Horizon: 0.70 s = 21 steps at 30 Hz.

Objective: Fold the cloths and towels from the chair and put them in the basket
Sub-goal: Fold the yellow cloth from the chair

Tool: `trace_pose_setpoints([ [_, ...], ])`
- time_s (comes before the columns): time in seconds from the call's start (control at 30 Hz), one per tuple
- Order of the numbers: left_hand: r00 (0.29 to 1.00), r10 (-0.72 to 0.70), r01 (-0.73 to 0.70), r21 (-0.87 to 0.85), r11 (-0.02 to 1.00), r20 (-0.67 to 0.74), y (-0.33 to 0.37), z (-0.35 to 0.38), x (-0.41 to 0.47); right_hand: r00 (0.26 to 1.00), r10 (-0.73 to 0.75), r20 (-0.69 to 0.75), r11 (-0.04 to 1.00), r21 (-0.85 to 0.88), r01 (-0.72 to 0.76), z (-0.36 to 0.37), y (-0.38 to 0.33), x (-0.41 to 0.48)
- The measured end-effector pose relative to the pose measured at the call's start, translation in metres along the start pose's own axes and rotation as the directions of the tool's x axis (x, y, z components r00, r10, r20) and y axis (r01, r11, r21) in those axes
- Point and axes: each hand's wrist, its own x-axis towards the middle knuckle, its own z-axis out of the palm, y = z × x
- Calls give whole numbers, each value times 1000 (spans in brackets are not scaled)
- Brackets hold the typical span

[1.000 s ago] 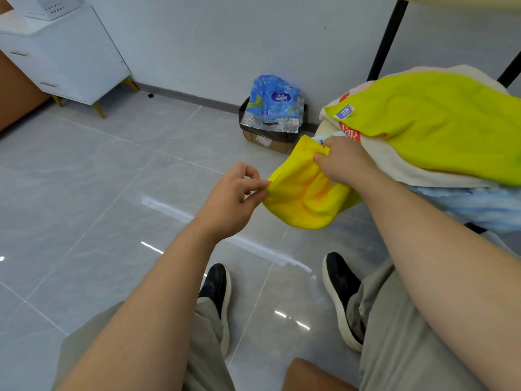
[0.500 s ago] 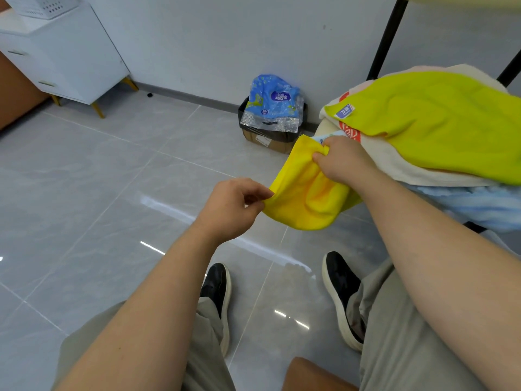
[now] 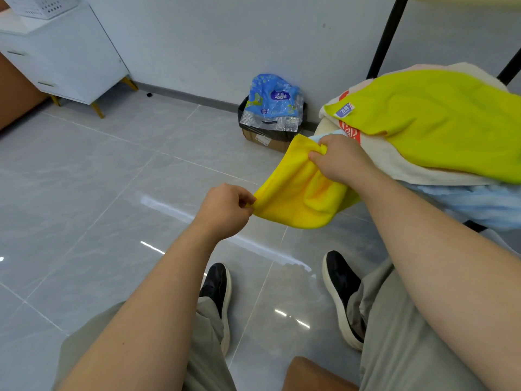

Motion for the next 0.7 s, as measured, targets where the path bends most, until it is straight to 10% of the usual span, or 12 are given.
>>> trace_pose_setpoints([
  [0.57, 979, -176, 174, 30, 984, 103, -13, 5, 5, 969, -248, -14, 968, 35, 248, 3, -20, -18],
  [0.7, 985, -97, 79, -121, 989, -144, -5, 2, 8, 920, -385, 66, 916, -89, 390, 12, -34, -34],
])
